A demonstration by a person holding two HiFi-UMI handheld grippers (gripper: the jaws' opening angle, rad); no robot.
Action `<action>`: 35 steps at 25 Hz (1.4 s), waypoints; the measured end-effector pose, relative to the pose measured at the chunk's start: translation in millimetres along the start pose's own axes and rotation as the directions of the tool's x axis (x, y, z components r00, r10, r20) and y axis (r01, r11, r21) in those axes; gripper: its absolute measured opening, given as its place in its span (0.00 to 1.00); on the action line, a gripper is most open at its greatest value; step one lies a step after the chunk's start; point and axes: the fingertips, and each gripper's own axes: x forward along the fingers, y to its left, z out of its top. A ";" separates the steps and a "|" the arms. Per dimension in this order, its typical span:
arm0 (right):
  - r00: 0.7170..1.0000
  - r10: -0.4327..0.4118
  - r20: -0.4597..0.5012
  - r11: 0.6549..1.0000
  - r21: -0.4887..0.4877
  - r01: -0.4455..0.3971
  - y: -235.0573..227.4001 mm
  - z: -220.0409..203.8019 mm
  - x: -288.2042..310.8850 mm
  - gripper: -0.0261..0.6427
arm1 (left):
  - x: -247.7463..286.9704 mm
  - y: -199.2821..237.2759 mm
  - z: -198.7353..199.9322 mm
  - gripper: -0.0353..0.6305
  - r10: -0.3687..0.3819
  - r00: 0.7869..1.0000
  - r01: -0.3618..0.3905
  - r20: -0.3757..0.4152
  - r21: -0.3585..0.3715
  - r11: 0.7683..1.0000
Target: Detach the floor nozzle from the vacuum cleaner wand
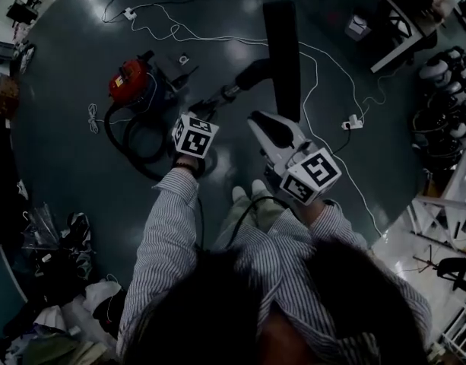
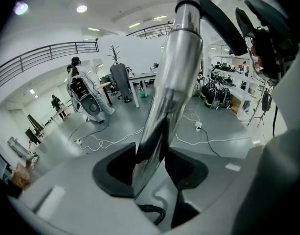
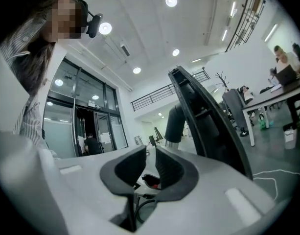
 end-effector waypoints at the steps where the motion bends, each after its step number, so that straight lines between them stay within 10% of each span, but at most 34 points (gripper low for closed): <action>1: 1.000 -0.014 0.018 1.000 -0.012 0.014 0.8 7.7 -0.1 0.11 | -4.4 0.6 7.2 0.34 0.008 1.000 -0.008 0.016 -0.007 1.000; 9: 0.976 -0.135 0.173 0.983 -0.097 0.154 4.5 72.5 0.2 0.11 | -28.5 -5.7 55.0 0.34 0.016 0.994 -0.012 0.112 -0.035 0.999; 20: 0.980 -0.107 0.166 0.971 -0.194 0.138 18.9 62.8 3.8 0.20 | -59.1 3.1 99.3 0.35 0.053 0.965 -0.024 0.257 -0.112 0.993; 26: 0.980 0.010 0.200 0.943 -0.327 0.057 -6.0 52.5 9.8 0.22 | -79.4 18.9 115.2 0.35 0.064 0.935 -0.010 0.350 -0.154 0.988; 35: 0.918 0.260 0.300 0.955 -0.219 -0.199 -39.3 99.2 26.0 0.22 | -97.2 23.5 97.7 0.35 0.010 0.907 0.064 0.421 -0.161 0.985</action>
